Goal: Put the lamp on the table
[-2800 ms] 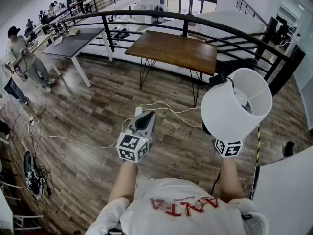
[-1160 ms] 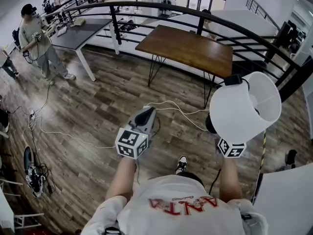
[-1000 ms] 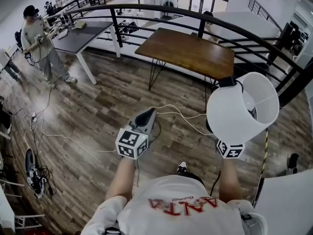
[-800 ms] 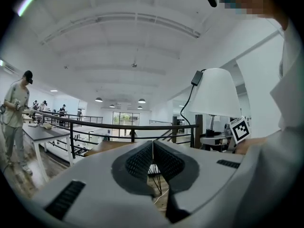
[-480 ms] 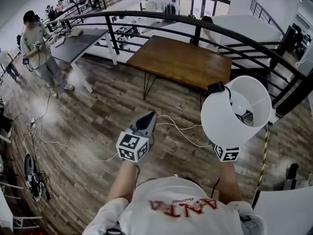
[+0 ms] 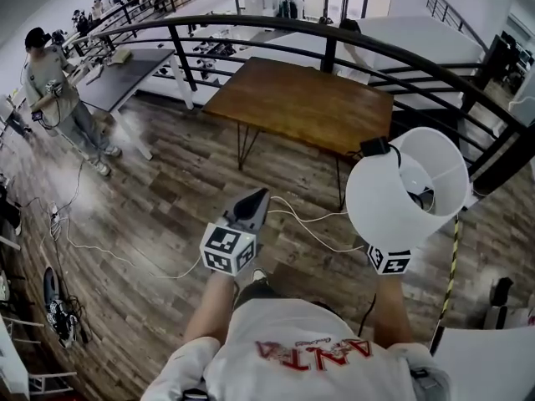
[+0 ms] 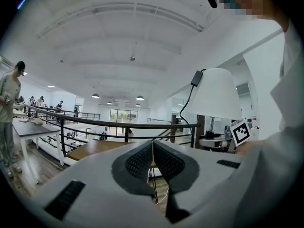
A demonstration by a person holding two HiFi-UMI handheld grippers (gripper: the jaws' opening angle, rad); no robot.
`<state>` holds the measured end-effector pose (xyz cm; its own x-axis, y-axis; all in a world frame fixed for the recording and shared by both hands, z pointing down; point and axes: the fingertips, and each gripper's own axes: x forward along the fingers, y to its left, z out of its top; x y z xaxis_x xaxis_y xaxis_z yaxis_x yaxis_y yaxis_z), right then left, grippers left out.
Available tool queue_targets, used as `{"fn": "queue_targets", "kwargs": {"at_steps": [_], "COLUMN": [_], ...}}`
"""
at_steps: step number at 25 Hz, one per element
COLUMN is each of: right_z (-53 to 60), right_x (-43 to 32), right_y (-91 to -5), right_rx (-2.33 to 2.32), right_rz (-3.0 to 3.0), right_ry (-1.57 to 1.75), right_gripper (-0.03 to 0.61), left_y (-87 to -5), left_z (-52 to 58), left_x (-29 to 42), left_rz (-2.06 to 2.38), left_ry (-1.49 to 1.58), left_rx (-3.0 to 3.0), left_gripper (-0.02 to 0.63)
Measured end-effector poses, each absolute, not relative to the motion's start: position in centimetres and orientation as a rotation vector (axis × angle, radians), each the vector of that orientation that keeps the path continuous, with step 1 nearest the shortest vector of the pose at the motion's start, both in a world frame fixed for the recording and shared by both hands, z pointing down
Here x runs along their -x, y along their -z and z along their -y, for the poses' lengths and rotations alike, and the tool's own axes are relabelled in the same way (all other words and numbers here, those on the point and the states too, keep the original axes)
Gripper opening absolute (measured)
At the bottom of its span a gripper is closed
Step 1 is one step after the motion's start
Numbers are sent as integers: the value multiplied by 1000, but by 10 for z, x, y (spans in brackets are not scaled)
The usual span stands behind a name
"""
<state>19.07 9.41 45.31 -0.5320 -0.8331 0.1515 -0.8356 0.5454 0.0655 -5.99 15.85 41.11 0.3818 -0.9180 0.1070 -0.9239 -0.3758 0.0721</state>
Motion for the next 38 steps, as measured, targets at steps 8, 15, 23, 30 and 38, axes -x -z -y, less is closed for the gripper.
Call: {"fn": "queue_targets", "kwargs": {"at_steps": [8,15,23,30,38], "right_z": [-36,34,124,184,227], "right_x": [-200,-183,-115,-96,-82], "right_y": [-465,-457,-449,-445,-452], "right_rx": [-1475,-1548,-1597,-1657,-1701], "right_rz": [2573,2534,2504,2488,2462], "right_ry": [-45,-31,-12,-46,-89], "right_gripper": [132,133,133,133,133], "left_y": [-427,-426,-423,-410,-418], "left_z": [-90,-9,93,161,214], "left_x": [54,78,143,163,178], "left_rz": [1606,1540,1476,1428,1369], "left_ry": [-60,-50,-68,-85,-64], "left_rx": [-2532,-2572,-2614,-2659,-2661], "left_gripper": [14,14,14,14,14]}}
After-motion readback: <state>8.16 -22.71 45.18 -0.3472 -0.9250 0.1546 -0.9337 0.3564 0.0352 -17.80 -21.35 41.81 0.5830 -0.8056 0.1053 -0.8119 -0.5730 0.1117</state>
